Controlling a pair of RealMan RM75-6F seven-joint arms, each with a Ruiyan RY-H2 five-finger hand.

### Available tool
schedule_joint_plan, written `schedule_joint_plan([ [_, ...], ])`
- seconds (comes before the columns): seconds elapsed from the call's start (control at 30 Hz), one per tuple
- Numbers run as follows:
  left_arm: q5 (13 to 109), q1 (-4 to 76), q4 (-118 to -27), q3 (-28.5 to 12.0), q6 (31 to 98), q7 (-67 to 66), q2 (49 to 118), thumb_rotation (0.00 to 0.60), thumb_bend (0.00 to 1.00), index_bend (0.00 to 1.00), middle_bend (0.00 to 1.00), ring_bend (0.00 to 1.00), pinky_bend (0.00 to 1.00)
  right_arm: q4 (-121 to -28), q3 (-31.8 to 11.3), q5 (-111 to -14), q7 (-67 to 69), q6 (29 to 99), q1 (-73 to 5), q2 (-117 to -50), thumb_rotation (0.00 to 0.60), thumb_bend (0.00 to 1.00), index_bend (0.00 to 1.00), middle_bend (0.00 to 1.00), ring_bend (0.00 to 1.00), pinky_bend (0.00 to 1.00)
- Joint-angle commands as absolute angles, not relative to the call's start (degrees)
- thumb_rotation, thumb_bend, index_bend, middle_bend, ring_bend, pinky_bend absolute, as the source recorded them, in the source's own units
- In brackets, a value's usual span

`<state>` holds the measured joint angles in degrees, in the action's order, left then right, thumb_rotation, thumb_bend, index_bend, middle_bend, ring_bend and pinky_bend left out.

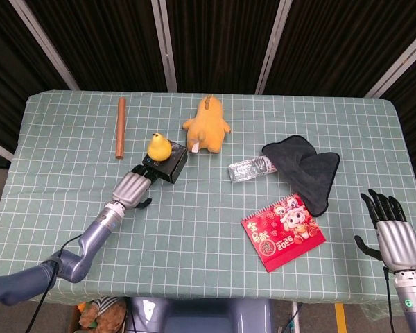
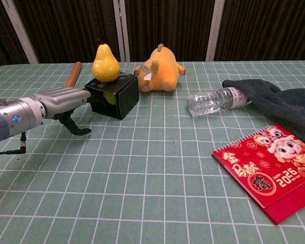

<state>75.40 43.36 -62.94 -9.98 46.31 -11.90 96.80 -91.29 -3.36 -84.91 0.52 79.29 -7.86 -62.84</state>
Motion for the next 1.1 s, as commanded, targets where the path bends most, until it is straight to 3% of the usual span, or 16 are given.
schedule_joint_plan([
  [0.03, 74.23, 43.85, -62.93, -9.61, 45.14, -13.83, 96.71, 0.600, 0.30, 0.10, 0.08, 0.00, 0.04, -91.02, -3.20, -85.10, 0.75, 79.43, -7.74, -62.96, 0.600, 0.33, 0.00, 0.00, 0.00, 0.00],
  [0.33, 74.09, 43.07, -68.74, -8.54, 46.76, -15.83, 93.89, 0.600, 0.29, 0.09, 0.07, 0.00, 0.03, -90.72, -3.08, -85.38, 1.28, 79.67, -7.65, -63.01, 0.600, 0.33, 0.00, 0.00, 0.00, 0.00],
  [0.63, 77.17, 38.27, -82.05, -4.57, 52.92, -16.89, 84.67, 0.600, 0.26, 0.09, 0.09, 0.00, 0.03, -91.19, -2.63, -86.63, 1.44, 80.50, -7.37, -62.71, 0.600, 0.33, 0.00, 0.00, 0.00, 0.00],
  [0.97, 83.30, 29.71, -93.72, 1.29, 64.93, -15.52, 73.14, 0.600, 0.16, 0.07, 0.10, 0.00, 0.03, -91.54, -2.28, -87.73, 1.50, 81.46, -7.05, -62.49, 0.600, 0.33, 0.00, 0.00, 0.00, 0.00],
  [1.1, 85.42, 22.67, -96.04, 2.81, 76.62, -15.39, 70.23, 0.600, 0.10, 0.02, 0.05, 0.00, 0.02, -90.99, -2.51, -88.71, 2.09, 83.16, -6.72, -63.01, 0.600, 0.33, 0.00, 0.00, 0.00, 0.00],
])
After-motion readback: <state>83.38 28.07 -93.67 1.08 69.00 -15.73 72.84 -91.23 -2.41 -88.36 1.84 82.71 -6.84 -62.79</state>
